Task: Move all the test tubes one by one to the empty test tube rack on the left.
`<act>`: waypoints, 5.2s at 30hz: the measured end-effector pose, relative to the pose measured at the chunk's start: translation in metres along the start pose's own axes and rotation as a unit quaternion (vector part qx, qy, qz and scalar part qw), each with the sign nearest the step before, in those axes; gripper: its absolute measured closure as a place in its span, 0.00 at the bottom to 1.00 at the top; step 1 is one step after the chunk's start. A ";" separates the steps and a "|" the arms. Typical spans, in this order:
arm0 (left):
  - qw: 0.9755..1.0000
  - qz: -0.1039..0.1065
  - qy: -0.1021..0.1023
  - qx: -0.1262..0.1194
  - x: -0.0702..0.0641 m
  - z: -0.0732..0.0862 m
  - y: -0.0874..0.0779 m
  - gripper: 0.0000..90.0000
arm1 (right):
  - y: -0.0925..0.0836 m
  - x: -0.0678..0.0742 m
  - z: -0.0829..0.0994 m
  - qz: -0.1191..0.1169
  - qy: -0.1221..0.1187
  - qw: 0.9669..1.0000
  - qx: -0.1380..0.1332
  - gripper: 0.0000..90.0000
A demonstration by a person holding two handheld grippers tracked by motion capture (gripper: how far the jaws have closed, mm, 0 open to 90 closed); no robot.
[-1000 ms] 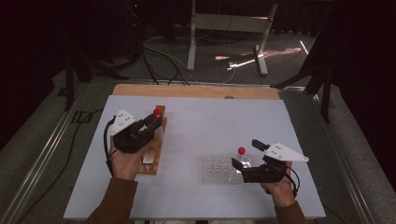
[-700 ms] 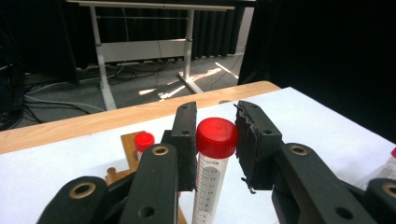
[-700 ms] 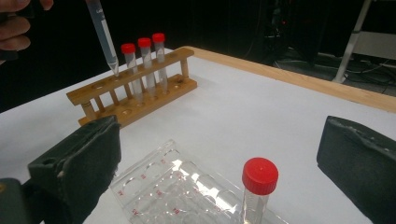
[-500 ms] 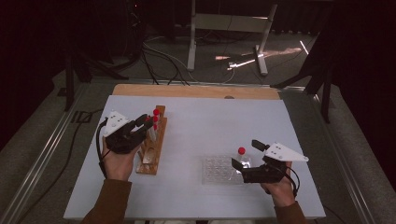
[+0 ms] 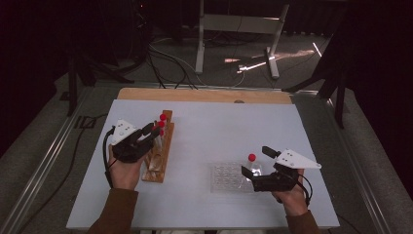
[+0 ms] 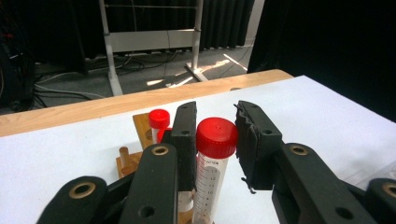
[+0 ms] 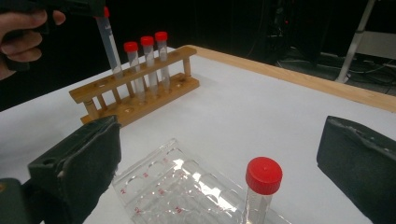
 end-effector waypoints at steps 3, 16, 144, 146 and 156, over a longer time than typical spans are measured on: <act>1.000 0.000 0.001 0.004 -0.002 0.005 0.002 0.79 | 0.000 0.000 0.000 0.000 0.000 1.000 0.001 0.00; 1.000 0.002 -0.004 0.020 -0.007 0.025 0.008 0.78 | 0.001 0.000 0.001 0.000 0.000 1.000 0.003 0.00; 0.988 0.150 0.017 -0.035 -0.113 -0.034 0.005 0.02 | 0.002 -0.023 0.005 0.037 -0.025 0.999 -0.004 0.83; 0.987 0.157 0.022 -0.037 -0.119 -0.039 0.007 0.03 | 0.001 -0.019 0.002 0.034 -0.026 0.999 -0.006 0.83; 0.980 0.194 0.035 -0.039 -0.148 -0.052 0.019 0.06 | 0.002 0.003 -0.001 0.005 -0.034 0.999 0.006 0.83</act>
Point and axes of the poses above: each handheld gripper's, and its own axes: y roughly forward along the jaws, z roughly out of its underside, x roughly to its left, the point moved 8 cm from there along y, roughly forward along the jaws, and after that the axes turned 15 degrees about y, right-handed, at the moved point
